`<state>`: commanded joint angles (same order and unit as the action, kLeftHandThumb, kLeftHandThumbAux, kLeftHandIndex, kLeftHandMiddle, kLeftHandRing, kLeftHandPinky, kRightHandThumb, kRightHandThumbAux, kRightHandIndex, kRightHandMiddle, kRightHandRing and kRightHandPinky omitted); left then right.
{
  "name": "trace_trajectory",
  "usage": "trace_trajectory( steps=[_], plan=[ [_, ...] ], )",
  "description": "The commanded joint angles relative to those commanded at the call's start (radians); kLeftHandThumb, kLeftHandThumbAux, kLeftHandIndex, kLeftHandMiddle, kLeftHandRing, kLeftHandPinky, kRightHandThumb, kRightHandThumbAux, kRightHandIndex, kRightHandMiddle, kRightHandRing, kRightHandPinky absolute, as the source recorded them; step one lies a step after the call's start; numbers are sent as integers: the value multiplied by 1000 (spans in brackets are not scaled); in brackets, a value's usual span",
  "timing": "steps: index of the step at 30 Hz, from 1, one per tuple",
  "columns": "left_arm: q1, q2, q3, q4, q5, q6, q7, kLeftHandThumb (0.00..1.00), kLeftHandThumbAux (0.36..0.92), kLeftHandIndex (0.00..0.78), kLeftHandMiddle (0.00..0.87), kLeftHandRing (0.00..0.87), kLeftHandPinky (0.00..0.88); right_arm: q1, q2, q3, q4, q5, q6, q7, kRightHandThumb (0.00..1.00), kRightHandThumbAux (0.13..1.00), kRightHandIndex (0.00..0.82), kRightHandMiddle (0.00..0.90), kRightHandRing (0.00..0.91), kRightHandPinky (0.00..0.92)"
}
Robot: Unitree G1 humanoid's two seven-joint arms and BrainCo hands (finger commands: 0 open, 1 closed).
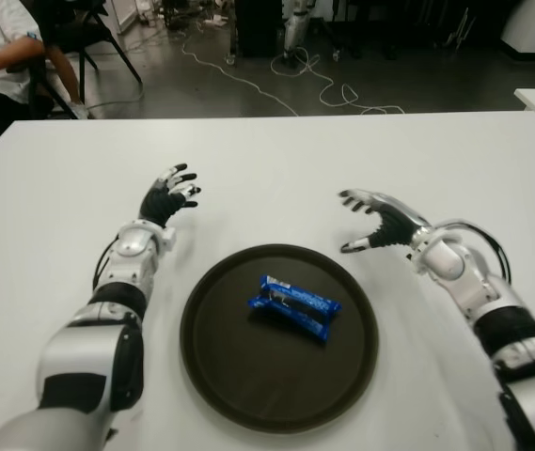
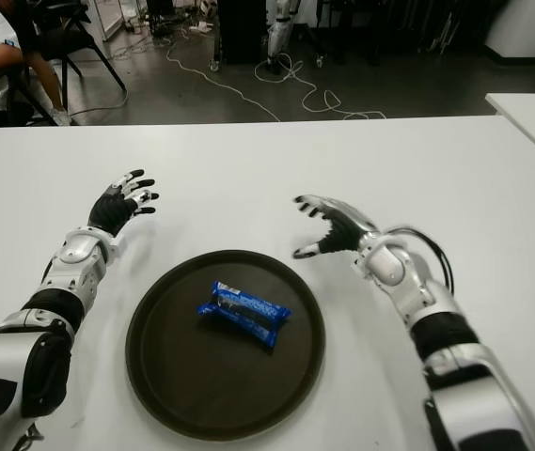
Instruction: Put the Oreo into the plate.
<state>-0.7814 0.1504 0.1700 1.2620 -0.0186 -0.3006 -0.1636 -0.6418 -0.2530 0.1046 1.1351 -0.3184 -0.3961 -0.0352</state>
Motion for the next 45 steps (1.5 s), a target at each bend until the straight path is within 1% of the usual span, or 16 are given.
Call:
trace_trajectory(
  steps=[7, 11, 13, 14, 17, 19, 21, 22, 23, 24, 27, 30, 35, 41, 45],
  plan=[
    [2, 3, 0, 2, 0, -5, -8, 80, 692, 114, 199, 255, 335, -40, 13, 12, 80, -10, -12, -66, 71, 777, 189, 281, 306, 331],
    [4, 5, 1, 1, -1, -8, -12, 84, 704, 117, 200, 256, 337, -50, 16, 11, 102, -8, -16, -80, 83, 792, 194, 280, 301, 323],
    [4, 6, 1, 0, -1, -8, -13, 86, 709, 117, 200, 256, 337, -53, 19, 0, 109, 4, -13, -73, 77, 788, 194, 279, 300, 324],
    [5, 6, 1, 0, -1, -8, -13, 86, 711, 117, 200, 256, 337, -55, 22, -12, 112, 18, -10, -61, 73, 785, 193, 279, 300, 324],
    [5, 7, 0, 1, 0, -6, -13, 72, 713, 115, 195, 248, 323, -70, 34, -103, 121, 133, 18, 52, 31, 751, 188, 284, 308, 343],
    [5, 7, 0, 1, 0, -6, -14, 64, 712, 114, 193, 245, 317, -77, 41, -153, 122, 196, 41, 114, 16, 739, 186, 286, 312, 351],
    [6, 8, 0, 1, 0, -6, -15, 60, 715, 112, 194, 247, 322, -81, 45, -183, 121, 236, 57, 154, 8, 729, 185, 287, 314, 353],
    [6, 8, 1, 1, 0, -7, -15, 58, 716, 111, 194, 248, 324, -84, 49, -213, 121, 276, 75, 186, 5, 725, 185, 287, 314, 354],
    [6, 9, 1, 1, 0, -7, -14, 57, 717, 111, 195, 249, 325, -90, 56, -272, 122, 346, 109, 231, 4, 724, 187, 289, 316, 357],
    [6, 9, 1, 2, 0, -7, -13, 62, 715, 113, 196, 251, 328, -95, 61, -316, 123, 397, 134, 265, 2, 722, 196, 296, 326, 367],
    [6, 9, 0, 2, 1, -7, -11, 67, 713, 115, 198, 253, 331, -102, 65, -383, 124, 475, 181, 305, 0, 718, 208, 306, 339, 382],
    [6, 8, 0, 2, 1, -8, -12, 77, 712, 117, 199, 253, 331, -113, 54, -424, 133, 517, 227, 305, 0, 707, 216, 315, 355, 396],
    [6, 6, -1, 2, 1, -9, -13, 94, 707, 117, 196, 254, 337, -123, 45, -457, 140, 540, 267, 286, 0, 701, 226, 338, 385, 422],
    [5, 4, 0, 3, 1, -8, -11, 75, 732, 110, 196, 255, 336, -122, 47, -469, 138, 543, 273, 282, 0, 698, 232, 360, 415, 453],
    [6, 2, 3, 2, -3, -12, -13, 69, 733, 113, 195, 256, 337, -124, 50, -479, 135, 546, 277, 286, 0, 694, 232, 366, 423, 461]
  ],
)
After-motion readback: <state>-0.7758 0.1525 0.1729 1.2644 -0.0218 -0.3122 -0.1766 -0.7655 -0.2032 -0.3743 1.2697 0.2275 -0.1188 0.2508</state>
